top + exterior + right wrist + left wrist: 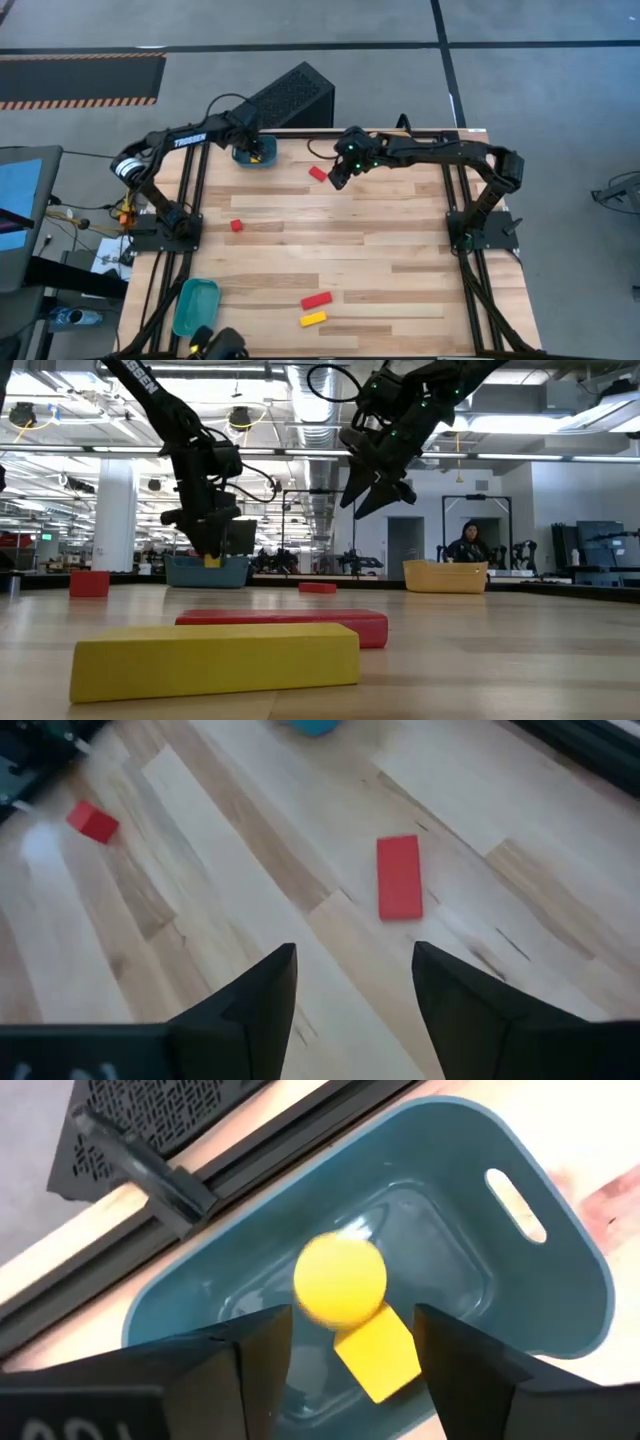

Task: Sort & place blocks by color
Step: Put the yellow block into the green bin

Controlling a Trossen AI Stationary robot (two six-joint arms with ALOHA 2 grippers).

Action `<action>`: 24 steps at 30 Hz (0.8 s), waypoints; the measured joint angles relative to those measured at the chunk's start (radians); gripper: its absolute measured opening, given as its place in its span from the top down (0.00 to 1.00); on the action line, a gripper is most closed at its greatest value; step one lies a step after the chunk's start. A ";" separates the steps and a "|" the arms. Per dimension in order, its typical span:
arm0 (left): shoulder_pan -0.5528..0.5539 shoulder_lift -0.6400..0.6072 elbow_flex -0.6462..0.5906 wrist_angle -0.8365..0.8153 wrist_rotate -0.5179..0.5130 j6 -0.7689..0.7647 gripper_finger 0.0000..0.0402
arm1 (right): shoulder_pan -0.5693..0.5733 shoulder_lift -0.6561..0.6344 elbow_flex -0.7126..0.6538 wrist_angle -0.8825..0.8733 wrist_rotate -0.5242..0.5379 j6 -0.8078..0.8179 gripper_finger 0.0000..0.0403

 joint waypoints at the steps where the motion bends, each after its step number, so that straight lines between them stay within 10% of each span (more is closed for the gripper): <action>1: -0.001 -0.006 0.000 -0.005 0.001 -0.013 0.52 | 0.003 0.000 0.000 -0.011 0.001 0.000 0.46; 13: -0.097 -0.271 0.000 0.008 0.061 -0.182 0.51 | 0.055 -0.010 0.000 -0.071 -0.109 -0.071 0.51; 24: -0.503 -0.488 0.001 0.033 -0.069 -0.402 0.51 | 0.233 -0.047 0.000 0.057 -0.130 -0.210 0.60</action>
